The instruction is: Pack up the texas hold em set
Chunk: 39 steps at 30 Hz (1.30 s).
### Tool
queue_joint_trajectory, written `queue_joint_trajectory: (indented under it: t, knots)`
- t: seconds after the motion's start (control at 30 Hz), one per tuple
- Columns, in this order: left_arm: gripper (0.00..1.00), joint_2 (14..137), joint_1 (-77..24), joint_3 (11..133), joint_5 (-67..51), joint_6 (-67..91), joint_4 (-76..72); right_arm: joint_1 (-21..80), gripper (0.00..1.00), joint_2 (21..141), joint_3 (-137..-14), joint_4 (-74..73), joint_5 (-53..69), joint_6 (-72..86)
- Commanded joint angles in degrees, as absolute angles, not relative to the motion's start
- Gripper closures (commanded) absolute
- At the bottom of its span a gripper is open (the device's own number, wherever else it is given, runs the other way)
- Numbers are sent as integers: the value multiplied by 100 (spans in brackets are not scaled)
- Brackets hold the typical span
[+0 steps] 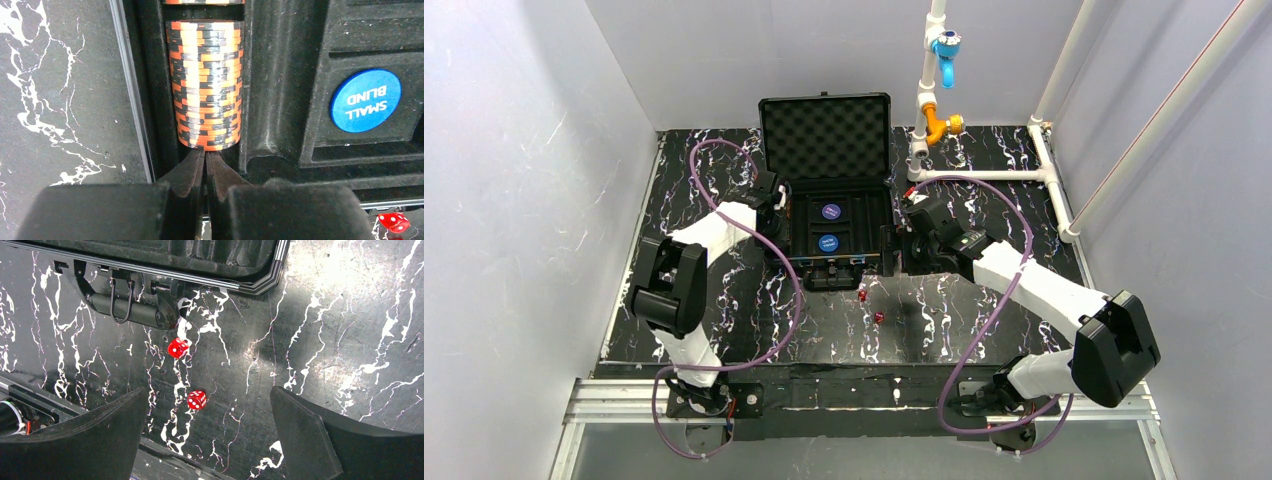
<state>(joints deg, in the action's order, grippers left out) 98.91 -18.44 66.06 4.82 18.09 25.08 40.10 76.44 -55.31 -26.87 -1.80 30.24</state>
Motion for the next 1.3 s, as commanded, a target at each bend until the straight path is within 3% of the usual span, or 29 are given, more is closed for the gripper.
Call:
queue_joint_trajectory:
  t: [0.0, 0.87, 1.13, 1.27]
  knots:
    - [100, 9976, -1812, 6714, 697, 1851, 2427, 3990, 0, 7441, -5511, -2636, -276, 3027]
    - [99, 10039, -1813, 7000, 887, 1725, 2421, 3982, 0, 7252, -5427, -2725, -536, 2976]
    - [58, 9066, -1819, 6591, 893, 1541, 2487, 3982, 0, 7282, -5447, -2697, -486, 2944]
    - [43, 8375, -1813, 6475, 825, 1529, 2579, 3987, 0, 7312, -5509, -2715, -486, 2918]
